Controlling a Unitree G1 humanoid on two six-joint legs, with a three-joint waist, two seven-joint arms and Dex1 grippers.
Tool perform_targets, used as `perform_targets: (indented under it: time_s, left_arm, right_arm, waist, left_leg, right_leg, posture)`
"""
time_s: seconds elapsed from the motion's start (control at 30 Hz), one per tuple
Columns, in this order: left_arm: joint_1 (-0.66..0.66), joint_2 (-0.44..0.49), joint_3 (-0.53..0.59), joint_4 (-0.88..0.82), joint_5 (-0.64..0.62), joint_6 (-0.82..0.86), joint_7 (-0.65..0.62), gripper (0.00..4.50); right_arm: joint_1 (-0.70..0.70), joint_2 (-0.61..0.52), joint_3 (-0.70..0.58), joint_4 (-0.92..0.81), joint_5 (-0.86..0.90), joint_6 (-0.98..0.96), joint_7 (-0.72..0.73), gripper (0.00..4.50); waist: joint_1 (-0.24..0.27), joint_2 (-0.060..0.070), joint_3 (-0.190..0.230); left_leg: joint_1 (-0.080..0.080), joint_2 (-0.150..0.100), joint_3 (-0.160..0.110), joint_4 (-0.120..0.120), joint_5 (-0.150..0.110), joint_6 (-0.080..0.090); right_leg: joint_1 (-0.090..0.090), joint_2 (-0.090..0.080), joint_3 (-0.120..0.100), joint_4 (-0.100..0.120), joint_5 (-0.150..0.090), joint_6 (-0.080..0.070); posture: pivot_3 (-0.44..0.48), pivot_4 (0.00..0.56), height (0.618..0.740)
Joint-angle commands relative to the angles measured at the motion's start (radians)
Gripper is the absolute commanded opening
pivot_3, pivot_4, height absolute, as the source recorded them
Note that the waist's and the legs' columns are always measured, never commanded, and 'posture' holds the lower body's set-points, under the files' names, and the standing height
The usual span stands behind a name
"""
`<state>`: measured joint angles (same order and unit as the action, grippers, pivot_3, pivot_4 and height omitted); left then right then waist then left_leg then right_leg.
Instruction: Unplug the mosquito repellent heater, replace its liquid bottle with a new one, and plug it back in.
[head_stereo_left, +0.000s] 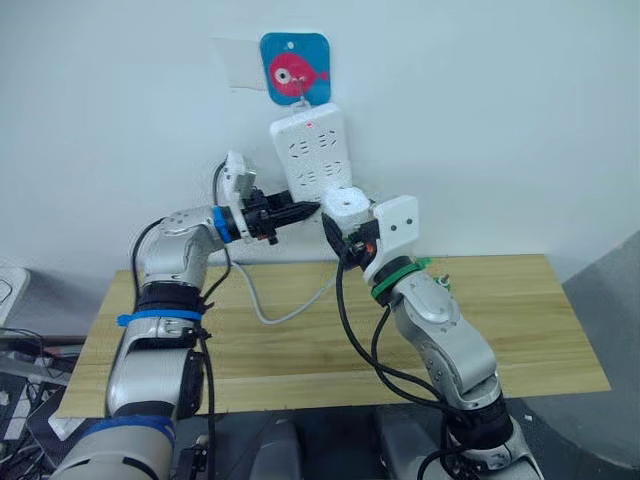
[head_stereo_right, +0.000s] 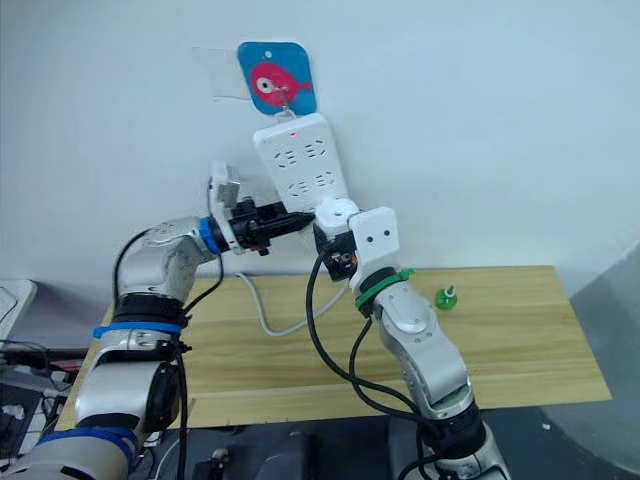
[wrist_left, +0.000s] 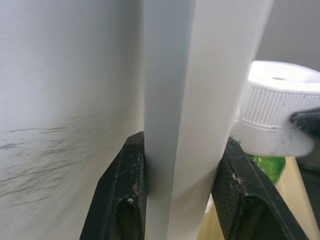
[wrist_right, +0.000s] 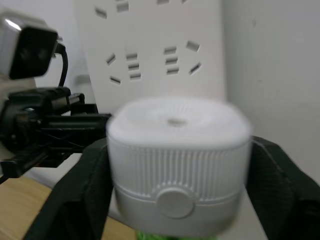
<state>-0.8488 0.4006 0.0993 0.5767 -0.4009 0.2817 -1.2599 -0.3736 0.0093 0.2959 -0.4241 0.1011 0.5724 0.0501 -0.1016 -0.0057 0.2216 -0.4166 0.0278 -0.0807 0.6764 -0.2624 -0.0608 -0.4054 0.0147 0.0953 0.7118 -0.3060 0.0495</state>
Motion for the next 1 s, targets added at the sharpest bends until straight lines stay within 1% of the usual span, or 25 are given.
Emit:
perform_targets:
  time_s: [0.03, 0.1, 0.23, 0.3, 0.37, 0.53, 0.67, 0.77, 0.87, 0.9, 1.0]
  left_arm:
    - [-0.004, 0.014, -0.007, -0.03, -0.009, -0.008, -0.026, 1.32]
    - [-0.005, 0.016, -0.009, -0.025, -0.009, -0.011, -0.026, 1.32]
    - [-0.016, 0.019, -0.012, 0.004, -0.002, -0.026, -0.031, 1.32]
    - [-0.023, 0.02, -0.014, 0.018, 0.002, -0.033, -0.034, 1.32]
    - [-0.033, 0.023, -0.016, 0.04, 0.007, -0.044, -0.04, 1.32]
    - [-0.063, 0.04, -0.019, 0.107, 0.023, -0.077, -0.068, 1.32]
    - [-0.098, 0.054, -0.021, 0.175, 0.043, -0.109, -0.087, 1.32]
    - [-0.127, 0.058, -0.021, 0.223, 0.055, -0.131, -0.1, 1.32]
    - [-0.148, 0.059, -0.021, 0.255, 0.067, -0.15, -0.111, 1.32]
    - [-0.152, 0.059, -0.021, 0.264, 0.07, -0.155, -0.114, 1.32]
    - [-0.163, 0.062, -0.021, 0.287, 0.081, -0.168, -0.12, 1.32]
  right_arm:
    - [0.03, -0.031, -0.015, -0.092, 0.013, 0.023, 0.04, 4.46]
    - [0.066, -0.066, -0.027, -0.163, 0.023, 0.056, 0.061, 4.46]
    - [0.109, -0.142, -0.095, -0.29, 0.075, 0.141, 0.115, 4.46]
    - [0.124, -0.176, -0.135, -0.349, 0.117, 0.196, 0.146, 4.46]
    - [0.143, -0.206, -0.186, -0.414, 0.197, 0.277, 0.187, 4.46]
    - [0.159, -0.303, -0.384, -0.531, 0.452, 0.451, 0.301, 4.46]
    - [0.074, -0.408, -0.555, -0.504, 0.622, 0.489, 0.358, 4.46]
    - [0.014, -0.488, -0.628, -0.457, 0.721, 0.507, 0.381, 3.85]
    - [0.018, -0.565, -0.652, -0.43, 0.766, 0.498, 0.413, 2.84]
    - [0.026, -0.587, -0.652, -0.424, 0.769, 0.487, 0.423, 2.44]
    - [0.045, -0.636, -0.645, -0.41, 0.776, 0.458, 0.436, 1.37]
  waist:
    - [0.005, -0.001, 0.001]
    - [0.007, -0.001, 0.001]
    - [0.013, -0.002, 0.001]
    - [0.013, -0.002, 0.001]
    - [0.013, -0.002, 0.001]
    - [0.013, -0.002, 0.001]
    - [0.011, -0.002, 0.001]
    - [0.012, -0.002, 0.001]
    - [0.012, -0.002, 0.001]
    - [0.012, -0.002, 0.001]
    - [0.012, -0.002, 0.001]
  left_leg:
    - [0.0, 0.0, 0.0, 0.0, 0.0, 0.0]
    - [-0.001, 0.0, 0.001, -0.002, 0.0, 0.0]
    - [-0.001, 0.0, 0.001, -0.007, 0.0, 0.0]
    - [-0.001, 0.0, 0.001, -0.007, 0.0, 0.0]
    - [-0.001, 0.0, 0.001, -0.007, 0.0, 0.0]
    - [-0.001, -0.001, 0.001, -0.008, 0.0, 0.0]
    - [0.0, -0.001, 0.001, -0.007, 0.0, 0.0]
    - [0.0, -0.001, 0.001, -0.008, 0.0, 0.0]
    - [0.0, -0.001, 0.001, -0.009, 0.0, 0.0]
    - [0.0, -0.001, 0.001, -0.009, 0.0, 0.0]
    - [0.0, -0.001, 0.001, -0.009, 0.0, 0.0]
  right_leg:
    - [0.0, 0.0, 0.0, -0.001, 0.0, 0.0]
    - [0.0, -0.001, 0.0, -0.005, -0.001, -0.001]
    - [0.0, -0.002, 0.0, -0.01, 0.0, -0.001]
    - [0.0, -0.002, 0.0, -0.01, 0.0, -0.001]
    - [0.0, -0.002, 0.0, -0.009, 0.0, -0.001]
    - [0.0, -0.002, 0.0, -0.009, 0.0, -0.001]
    - [0.001, -0.002, 0.0, -0.01, 0.0, -0.001]
    - [0.001, -0.001, 0.0, -0.009, 0.0, -0.001]
    - [0.001, -0.001, -0.001, -0.009, 0.0, -0.001]
    - [0.001, -0.001, -0.001, -0.01, 0.0, -0.001]
    - [0.001, -0.001, 0.0, -0.01, 0.0, -0.001]
  posture:
    - [-0.054, 0.208, 0.74]
    - [-0.054, 0.208, 0.74]
    - [-0.068, 0.208, 0.74]
    - [-0.068, 0.208, 0.74]
    - [-0.079, 0.208, 0.74]
    - [-0.083, 0.201, 0.74]
    - [-0.092, 0.196, 0.74]
    - [-0.094, 0.188, 0.74]
    - [-0.096, 0.185, 0.74]
    - [-0.093, 0.182, 0.74]
    - [-0.09, 0.178, 0.74]
